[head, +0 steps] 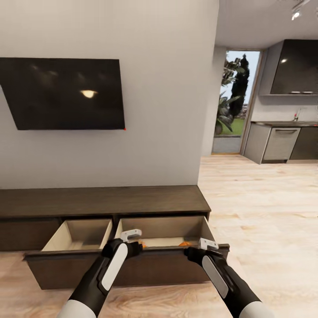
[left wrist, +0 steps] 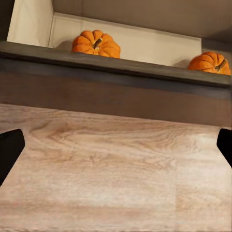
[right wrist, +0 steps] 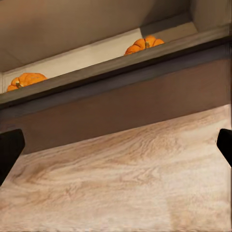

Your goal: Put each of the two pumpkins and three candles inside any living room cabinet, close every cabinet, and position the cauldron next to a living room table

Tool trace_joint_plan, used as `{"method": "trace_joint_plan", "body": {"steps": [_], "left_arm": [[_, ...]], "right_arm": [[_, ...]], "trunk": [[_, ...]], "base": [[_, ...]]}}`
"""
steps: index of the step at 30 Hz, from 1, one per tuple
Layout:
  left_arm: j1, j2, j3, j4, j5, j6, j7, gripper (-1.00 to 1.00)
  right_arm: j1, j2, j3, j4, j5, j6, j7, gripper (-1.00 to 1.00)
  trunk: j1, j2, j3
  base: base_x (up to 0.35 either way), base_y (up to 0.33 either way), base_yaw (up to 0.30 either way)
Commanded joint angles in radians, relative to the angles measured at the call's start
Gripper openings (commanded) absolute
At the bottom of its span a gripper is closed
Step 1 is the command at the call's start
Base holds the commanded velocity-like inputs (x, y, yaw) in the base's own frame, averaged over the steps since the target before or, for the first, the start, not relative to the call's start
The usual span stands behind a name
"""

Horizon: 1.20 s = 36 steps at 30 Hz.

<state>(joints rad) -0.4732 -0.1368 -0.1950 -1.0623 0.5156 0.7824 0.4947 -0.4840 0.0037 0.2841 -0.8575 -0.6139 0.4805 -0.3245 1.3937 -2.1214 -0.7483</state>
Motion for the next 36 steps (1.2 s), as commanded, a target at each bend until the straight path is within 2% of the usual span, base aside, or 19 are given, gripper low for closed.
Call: {"method": "trace_joint_plan", "body": {"steps": [1,7,21,36], "left_arm": [[-0.001,0.000,-0.001,-0.002,0.010,0.001,0.010,1.00],[-0.001,0.000,-0.002,-0.003,0.009,0.001,0.009,1.00],[0.001,0.003,-0.005,-0.064,0.010,0.001,0.005,1.00],[0.001,0.004,-0.006,-0.057,0.010,-0.002,0.001,1.00]], "right_arm": [[-0.001,-0.001,0.003,-0.002,-0.010,0.001,-0.010,1.00],[-0.001,0.000,0.004,-0.002,-0.010,0.001,-0.009,1.00],[-0.001,-0.001,0.004,-0.002,-0.010,0.001,-0.008,1.00],[-0.001,-0.001,0.007,-0.002,-0.001,0.001,-0.007,1.00]], "trunk": [[-0.001,-0.001,-0.001],[-0.001,-0.001,-0.001],[-0.001,-0.001,-0.001],[0.057,-0.106,-0.048]], "base": [[-0.330,0.000,0.000],[-0.246,0.000,0.000],[-0.016,0.000,0.000],[0.000,0.000,0.000]]}}
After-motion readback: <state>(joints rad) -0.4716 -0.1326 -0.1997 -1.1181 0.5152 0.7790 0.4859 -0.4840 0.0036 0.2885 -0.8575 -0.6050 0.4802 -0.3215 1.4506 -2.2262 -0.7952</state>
